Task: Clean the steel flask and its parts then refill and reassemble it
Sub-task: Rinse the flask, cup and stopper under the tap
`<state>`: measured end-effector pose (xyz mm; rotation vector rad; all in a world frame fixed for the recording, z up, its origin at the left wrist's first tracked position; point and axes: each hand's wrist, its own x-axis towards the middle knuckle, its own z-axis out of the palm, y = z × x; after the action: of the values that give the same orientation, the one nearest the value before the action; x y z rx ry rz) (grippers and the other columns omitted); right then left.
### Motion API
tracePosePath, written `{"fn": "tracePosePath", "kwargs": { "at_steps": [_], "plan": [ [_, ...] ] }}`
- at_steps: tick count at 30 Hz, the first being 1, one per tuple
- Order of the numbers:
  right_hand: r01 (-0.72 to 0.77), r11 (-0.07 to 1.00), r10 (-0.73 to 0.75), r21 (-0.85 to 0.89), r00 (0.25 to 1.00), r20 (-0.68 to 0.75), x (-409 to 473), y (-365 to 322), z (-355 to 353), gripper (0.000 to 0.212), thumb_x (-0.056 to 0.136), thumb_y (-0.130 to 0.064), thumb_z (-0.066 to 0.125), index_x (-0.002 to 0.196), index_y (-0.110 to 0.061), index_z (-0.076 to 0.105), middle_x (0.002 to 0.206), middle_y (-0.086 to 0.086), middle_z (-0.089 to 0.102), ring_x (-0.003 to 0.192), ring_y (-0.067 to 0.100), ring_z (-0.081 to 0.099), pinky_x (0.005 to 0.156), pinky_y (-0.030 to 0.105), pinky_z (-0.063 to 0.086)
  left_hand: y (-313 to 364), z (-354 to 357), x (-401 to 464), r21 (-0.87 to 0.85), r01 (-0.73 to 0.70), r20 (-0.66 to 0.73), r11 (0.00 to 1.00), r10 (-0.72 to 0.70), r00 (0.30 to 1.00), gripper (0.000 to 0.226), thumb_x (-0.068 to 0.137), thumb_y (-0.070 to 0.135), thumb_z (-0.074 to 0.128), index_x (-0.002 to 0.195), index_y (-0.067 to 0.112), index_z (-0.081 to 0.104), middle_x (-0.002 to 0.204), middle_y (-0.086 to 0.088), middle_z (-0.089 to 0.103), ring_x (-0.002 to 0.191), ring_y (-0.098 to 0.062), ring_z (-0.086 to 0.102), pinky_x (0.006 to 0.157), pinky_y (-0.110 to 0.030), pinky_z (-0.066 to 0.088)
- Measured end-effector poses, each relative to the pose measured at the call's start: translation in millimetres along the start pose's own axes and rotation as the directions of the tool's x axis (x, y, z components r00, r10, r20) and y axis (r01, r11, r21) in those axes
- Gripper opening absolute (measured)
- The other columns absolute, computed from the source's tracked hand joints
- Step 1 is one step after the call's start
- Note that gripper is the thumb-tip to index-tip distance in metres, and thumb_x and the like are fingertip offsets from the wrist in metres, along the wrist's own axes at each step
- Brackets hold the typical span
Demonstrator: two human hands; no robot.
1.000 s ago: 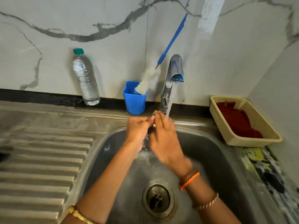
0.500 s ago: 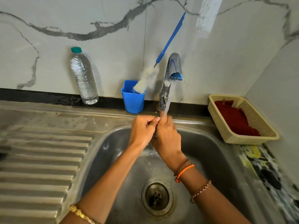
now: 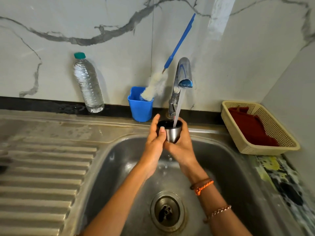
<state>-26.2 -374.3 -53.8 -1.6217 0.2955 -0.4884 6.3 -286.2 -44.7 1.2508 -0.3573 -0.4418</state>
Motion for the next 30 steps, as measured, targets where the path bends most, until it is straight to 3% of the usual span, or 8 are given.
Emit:
{"fn": "tracePosePath", "kwargs": {
  "at_steps": [4,9,14,19,22,25,28,30],
  "plan": [
    [0.111,0.953,-0.087,-0.281,0.991,0.098,-10,21,-3,0.090,0.063,-0.014,0.067,0.132,-0.050,0.020,0.128,-0.015,0.042,0.122,0.009,0.034,0.105,0.042,0.036,-7,-15,0,0.062,0.092,0.148,0.994,-0.100,0.984,0.072,0.078,0.030,0.071,0.138,0.023,0.033,0.125,0.004,0.057,0.114,-0.008,0.054,0.093,-0.024,0.045],
    [0.419,0.816,-0.330,-0.399,0.903,0.274,-11,17,-25,0.077,0.067,-0.026,0.069,0.135,-0.034,0.034,0.143,-0.002,0.031,0.132,0.009,0.025,0.109,0.015,0.018,-12,-24,4,0.237,0.065,0.130,0.969,-0.097,0.987,0.069,0.077,0.003,0.069,0.123,0.030,0.025,0.110,0.011,0.053,0.108,-0.009,0.052,0.090,-0.027,0.048],
    [0.608,0.343,-0.593,-0.716,0.732,0.337,3,4,-41,0.037,0.076,-0.050,0.057,0.084,-0.016,0.070,0.090,-0.001,0.072,0.096,0.008,0.056,0.089,0.030,0.031,-13,-21,13,-0.231,0.011,0.112,0.973,0.016,0.994,0.056,0.056,0.013,0.082,0.105,0.015,0.055,0.089,0.006,0.071,0.082,-0.009,0.064,0.060,-0.018,0.051],
    [0.467,0.624,-0.426,-0.626,0.875,0.229,-48,6,3,0.024,0.083,-0.033,0.045,0.080,-0.018,0.064,0.071,-0.004,0.068,0.069,0.010,0.056,0.076,0.026,0.028,-16,-2,-1,-0.513,0.296,0.072,0.805,-0.303,0.950,0.029,0.071,0.042,0.058,0.082,0.015,0.061,0.072,-0.005,0.067,0.061,-0.013,0.065,0.056,-0.023,0.054],
    [0.701,0.251,-0.469,-0.667,0.691,0.550,-26,6,-26,0.039,0.097,-0.039,0.029,0.093,-0.022,0.064,0.086,-0.006,0.071,0.082,0.010,0.064,0.086,0.032,0.027,2,-10,17,-0.343,0.379,-0.059,0.859,-0.423,0.904,0.024,0.077,0.038,0.061,0.081,0.014,0.061,0.067,-0.005,0.066,0.059,-0.017,0.063,0.053,-0.027,0.049],
    [0.749,0.106,-0.403,-0.655,0.634,0.660,15,-10,-47,0.052,0.098,-0.040,0.020,0.099,-0.023,0.068,0.103,-0.002,0.072,0.102,0.012,0.065,0.097,0.050,0.030,19,-8,27,-0.319,0.368,-0.107,0.873,-0.419,0.902,0.024,0.085,0.038,0.057,0.096,0.016,0.061,0.081,-0.007,0.067,0.074,-0.021,0.062,0.052,-0.029,0.047],
    [0.567,0.317,-0.412,-0.761,0.804,0.428,3,-11,-13,0.039,0.087,-0.029,0.037,0.100,-0.012,0.070,0.106,0.007,0.070,0.103,0.019,0.064,0.088,0.047,0.036,28,-4,36,-0.216,0.114,-0.178,0.970,-0.153,0.972,0.017,0.089,0.030,0.055,0.077,0.020,0.062,0.065,0.004,0.065,0.064,-0.011,0.059,0.053,-0.022,0.045],
    [0.227,0.866,-0.178,-0.445,0.973,0.150,-17,-21,8,0.026,0.092,-0.020,0.044,0.089,-0.010,0.068,0.090,0.007,0.068,0.083,0.009,0.060,0.078,0.031,0.037,24,-2,39,-0.072,-0.074,-0.201,0.995,0.058,0.978,0.021,0.089,0.015,0.056,0.069,0.016,0.063,0.063,0.006,0.062,0.061,-0.006,0.056,0.058,-0.020,0.044]
  ]
}}
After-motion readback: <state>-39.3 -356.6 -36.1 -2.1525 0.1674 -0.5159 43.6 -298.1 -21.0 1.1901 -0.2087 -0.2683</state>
